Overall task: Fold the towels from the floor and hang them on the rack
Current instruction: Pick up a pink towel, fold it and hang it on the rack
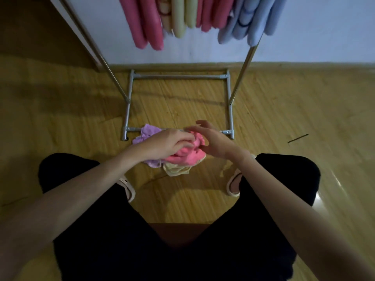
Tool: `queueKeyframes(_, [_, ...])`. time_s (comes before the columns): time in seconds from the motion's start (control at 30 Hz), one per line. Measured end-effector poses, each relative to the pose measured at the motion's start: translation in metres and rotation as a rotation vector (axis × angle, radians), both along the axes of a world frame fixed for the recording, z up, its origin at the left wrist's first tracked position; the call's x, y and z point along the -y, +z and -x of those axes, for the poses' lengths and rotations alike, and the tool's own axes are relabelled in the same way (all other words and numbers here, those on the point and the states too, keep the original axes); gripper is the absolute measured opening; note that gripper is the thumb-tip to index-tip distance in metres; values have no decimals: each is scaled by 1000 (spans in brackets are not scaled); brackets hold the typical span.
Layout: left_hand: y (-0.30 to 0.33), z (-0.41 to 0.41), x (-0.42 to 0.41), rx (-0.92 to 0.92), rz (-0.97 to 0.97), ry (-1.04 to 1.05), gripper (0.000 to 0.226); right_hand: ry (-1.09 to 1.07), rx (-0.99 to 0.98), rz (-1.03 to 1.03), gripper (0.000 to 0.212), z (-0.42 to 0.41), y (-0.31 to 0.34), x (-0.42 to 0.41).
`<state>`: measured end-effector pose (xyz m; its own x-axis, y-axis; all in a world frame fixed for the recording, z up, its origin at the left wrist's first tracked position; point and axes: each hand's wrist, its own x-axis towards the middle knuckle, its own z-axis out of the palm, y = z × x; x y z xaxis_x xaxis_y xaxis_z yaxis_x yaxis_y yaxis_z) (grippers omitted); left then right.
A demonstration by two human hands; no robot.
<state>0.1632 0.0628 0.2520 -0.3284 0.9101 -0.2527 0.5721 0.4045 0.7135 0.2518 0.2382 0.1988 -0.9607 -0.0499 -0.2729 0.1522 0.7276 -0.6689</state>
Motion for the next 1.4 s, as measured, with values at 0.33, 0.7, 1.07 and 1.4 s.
queueKeyframes(0.33, [95, 9, 49, -228, -80, 145, 14, -25, -333, -25, 16, -2, 113, 2])
queueKeyframes(0.7, [131, 16, 76, -109, -96, 480, 31, -181, -738, 75, 19, 5, 212, 20])
queueKeyframes(1.07, [207, 14, 72, 106, -463, 842, 24, -146, -829, -80, 11, 4, 223, 17])
queueKeyframes(1.4, [238, 20, 63, 97, -653, 1078, 25, -126, -948, -162, 20, -8, 221, 48])
